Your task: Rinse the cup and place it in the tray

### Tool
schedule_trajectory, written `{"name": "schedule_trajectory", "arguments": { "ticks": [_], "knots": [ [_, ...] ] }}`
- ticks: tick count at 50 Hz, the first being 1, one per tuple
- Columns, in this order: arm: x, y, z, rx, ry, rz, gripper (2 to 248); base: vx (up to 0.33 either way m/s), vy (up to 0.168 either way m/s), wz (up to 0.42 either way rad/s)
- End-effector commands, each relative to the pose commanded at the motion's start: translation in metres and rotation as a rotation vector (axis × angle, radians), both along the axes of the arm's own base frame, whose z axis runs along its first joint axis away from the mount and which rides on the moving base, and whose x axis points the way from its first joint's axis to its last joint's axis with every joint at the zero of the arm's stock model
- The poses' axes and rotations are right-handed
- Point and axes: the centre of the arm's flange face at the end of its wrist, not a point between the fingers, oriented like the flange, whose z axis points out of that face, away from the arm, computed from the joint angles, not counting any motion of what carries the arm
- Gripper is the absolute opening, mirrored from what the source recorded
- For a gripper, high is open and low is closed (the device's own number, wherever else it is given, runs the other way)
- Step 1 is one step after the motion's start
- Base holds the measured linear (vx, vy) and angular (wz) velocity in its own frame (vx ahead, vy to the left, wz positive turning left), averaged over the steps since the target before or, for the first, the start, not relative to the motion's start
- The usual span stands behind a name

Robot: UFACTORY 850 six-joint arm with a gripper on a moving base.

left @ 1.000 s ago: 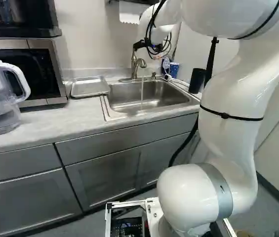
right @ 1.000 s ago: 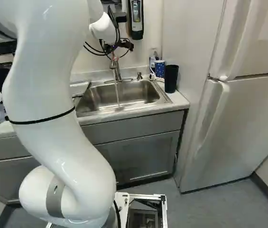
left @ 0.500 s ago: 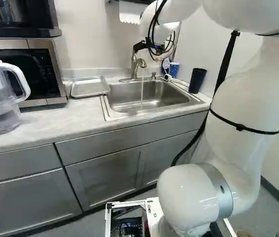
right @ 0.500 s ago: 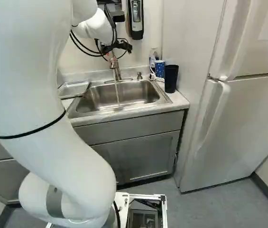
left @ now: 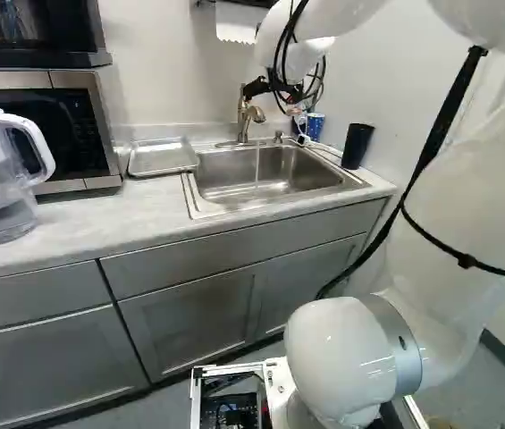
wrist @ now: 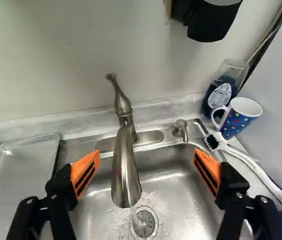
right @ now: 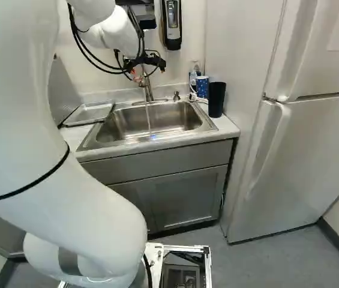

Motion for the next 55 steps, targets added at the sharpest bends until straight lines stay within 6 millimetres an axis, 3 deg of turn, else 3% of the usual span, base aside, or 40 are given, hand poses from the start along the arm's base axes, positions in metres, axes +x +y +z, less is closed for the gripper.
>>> {"name": "schedule_trajectory", "arguments": {
  "ticks": [25,55],
  "knots": [
    [-0.042,-0.007,-0.006,-0.002,0.063,-0.012,247,0.0,0.0,0.0],
    [-0.075,-0.036,-0.015,0.0,0.155,-0.076,247,0.0,0.0,0.0]
  ]
}}
